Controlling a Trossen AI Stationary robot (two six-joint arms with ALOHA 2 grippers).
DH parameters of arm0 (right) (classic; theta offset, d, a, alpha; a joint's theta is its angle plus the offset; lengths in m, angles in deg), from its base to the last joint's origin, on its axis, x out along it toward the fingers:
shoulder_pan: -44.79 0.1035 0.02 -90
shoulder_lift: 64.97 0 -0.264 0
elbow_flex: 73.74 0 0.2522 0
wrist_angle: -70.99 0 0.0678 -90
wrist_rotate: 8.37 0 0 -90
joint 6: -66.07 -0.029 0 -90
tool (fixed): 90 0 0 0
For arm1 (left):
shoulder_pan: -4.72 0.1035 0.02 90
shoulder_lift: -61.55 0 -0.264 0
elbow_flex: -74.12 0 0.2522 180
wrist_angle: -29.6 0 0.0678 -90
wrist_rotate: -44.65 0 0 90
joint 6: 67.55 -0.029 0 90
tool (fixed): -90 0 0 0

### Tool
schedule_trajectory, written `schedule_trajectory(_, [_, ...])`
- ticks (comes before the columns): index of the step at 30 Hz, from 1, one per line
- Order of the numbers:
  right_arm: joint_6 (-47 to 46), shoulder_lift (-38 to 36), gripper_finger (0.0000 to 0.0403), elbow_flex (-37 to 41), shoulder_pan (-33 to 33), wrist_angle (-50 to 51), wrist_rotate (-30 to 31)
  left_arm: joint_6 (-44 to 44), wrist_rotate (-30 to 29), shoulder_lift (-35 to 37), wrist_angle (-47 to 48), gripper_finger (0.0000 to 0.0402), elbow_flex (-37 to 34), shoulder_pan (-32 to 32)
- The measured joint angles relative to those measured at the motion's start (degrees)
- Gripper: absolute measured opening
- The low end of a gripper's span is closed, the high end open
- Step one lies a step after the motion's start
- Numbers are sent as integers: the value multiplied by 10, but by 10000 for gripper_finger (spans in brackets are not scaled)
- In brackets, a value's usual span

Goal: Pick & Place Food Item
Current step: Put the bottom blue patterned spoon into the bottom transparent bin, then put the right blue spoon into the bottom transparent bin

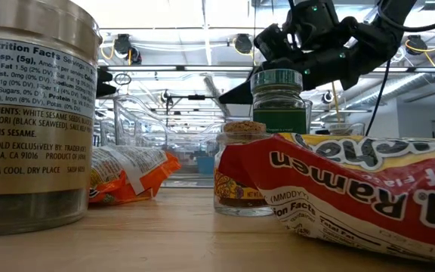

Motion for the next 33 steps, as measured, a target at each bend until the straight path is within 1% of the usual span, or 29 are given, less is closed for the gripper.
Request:
schedule_trajectory(2, [-12, 0, 94, 0, 0, 0, 14, 0, 0, 0, 0, 241, 0, 0])
schedule_trajectory(9, [-35, -1, 151, 0, 0, -2, 14, 0, 0, 0, 0, 241, 0, 0])
schedule_trajectory(12, [-54, -26, 173, 0, 11, 4, 16, 0, 0, 0, 0, 241, 0, 0])
schedule_trajectory(14, [-58, -55, 189, -1, 29, 19, 16, 0, 0, 0, 0, 241, 0, 0])
schedule_trajectory(18, [-67, -132, 222, -11, 96, 123, 21, 0, 0, 0, 0, 241, 0, 0])
schedule_trajectory(19, [-78, -150, 231, -23, 119, 164, 36, 0, 0, 0, 0, 241, 0, 0])
schedule_trajectory(21, [-107, -184, 246, -58, 172, 283, 76, 0, 0, 0, 0, 241, 0, 0])
schedule_trajectory(23, [-162, -199, 256, -103, 227, 412, 113, 0, 0, 0, 0, 241, 0, 0])
schedule_trajectory(24, [-206, -202, 258, -123, 253, 478, 126, 0, 0, 0, 0, 241, 0, 0])
schedule_trajectory(26, [-317, -204, 257, -155, 301, 597, 146, 0, 0, 0, 0, 241, 0, 0])
schedule_trajectory(27, [-377, -203, 254, -165, 323, 641, 147, 0, 0, 0, 0, 241, 0, 0])
schedule_trajectory(29, [-509, -204, 245, -171, 363, 724, 143, 0, 0, 0, 0, 241, 0, 0])
schedule_trajectory(31, [-638, -203, 234, -169, 401, 807, 122, 0, 0, 0, 0, 241, 0, 0])
schedule_trajectory(33, [-774, -203, 224, -161, 438, 867, 88, 0, 0, 0, 0, 241, 0, 0])
